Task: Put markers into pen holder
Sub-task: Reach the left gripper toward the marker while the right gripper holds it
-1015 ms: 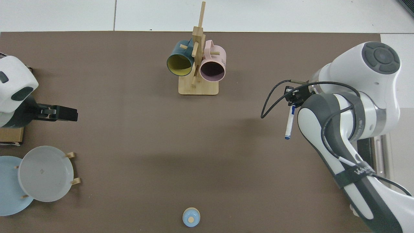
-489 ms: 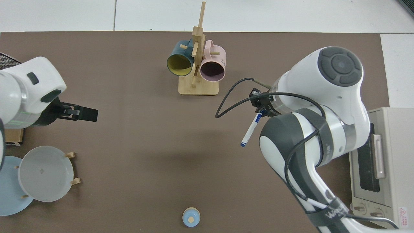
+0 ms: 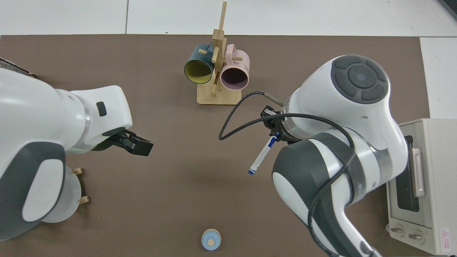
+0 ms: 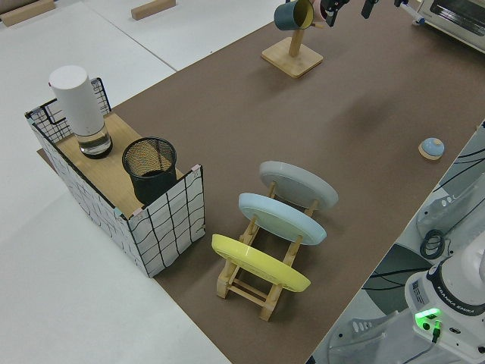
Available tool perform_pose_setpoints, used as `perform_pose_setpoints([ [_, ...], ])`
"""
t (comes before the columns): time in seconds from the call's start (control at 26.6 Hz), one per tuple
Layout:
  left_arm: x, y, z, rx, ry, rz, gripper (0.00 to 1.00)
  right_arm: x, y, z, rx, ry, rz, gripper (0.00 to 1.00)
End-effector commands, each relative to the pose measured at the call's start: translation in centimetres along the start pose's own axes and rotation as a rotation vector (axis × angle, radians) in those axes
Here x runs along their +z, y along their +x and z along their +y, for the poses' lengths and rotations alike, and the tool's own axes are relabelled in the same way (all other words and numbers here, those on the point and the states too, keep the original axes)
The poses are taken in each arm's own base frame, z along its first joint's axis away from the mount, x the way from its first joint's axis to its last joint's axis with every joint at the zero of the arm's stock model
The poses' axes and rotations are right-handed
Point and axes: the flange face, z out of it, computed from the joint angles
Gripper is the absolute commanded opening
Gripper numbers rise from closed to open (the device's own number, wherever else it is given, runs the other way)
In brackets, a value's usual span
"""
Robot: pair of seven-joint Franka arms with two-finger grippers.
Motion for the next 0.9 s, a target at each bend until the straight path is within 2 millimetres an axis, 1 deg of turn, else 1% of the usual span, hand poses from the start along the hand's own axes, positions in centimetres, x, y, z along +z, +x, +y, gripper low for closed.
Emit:
perform_pose_setpoints([
  [0.0, 1.0, -1.1, 4.0, 0.12, -0.026, -0.029, 1.0, -3.0, -0.3, 1.4, 0.002, 0.09, -0.107, 0.0],
  [0.15, 0.9, -1.2, 7.7, 0.134, -0.078, -0.031, 1.0, -3.2, -1.0, 1.0, 0.025, 0.099, -0.107, 0.0],
  [0.23, 0.8, -1.2, 8.2, 0.116, -0.086, -0.032, 1.0, -3.5, -1.2, 1.0, 0.035, 0.105, -0.101, 0.0],
  [0.41, 1.0, -1.7, 8.4, 0.118, -0.092, -0.07, 1.0, -3.6, -1.7, 0.9, 0.054, 0.098, -0.087, 0.0],
  [0.53, 0.9, -1.7, 10.8, 0.136, -0.09, -0.075, 1.0, -3.5, -3.6, 0.1, 0.055, 0.099, -0.046, 0.0],
  [0.68, 0.5, -1.7, 13.5, 0.105, -0.128, -0.052, 1.0, -3.8, -3.8, 0.1, 0.037, 0.083, 0.011, 0.0],
  [0.86, 0.4, -1.6, 16.2, 0.139, -0.153, -0.033, 1.0, -4.4, -3.7, 0.4, 0.023, 0.104, -0.007, 0.0],
])
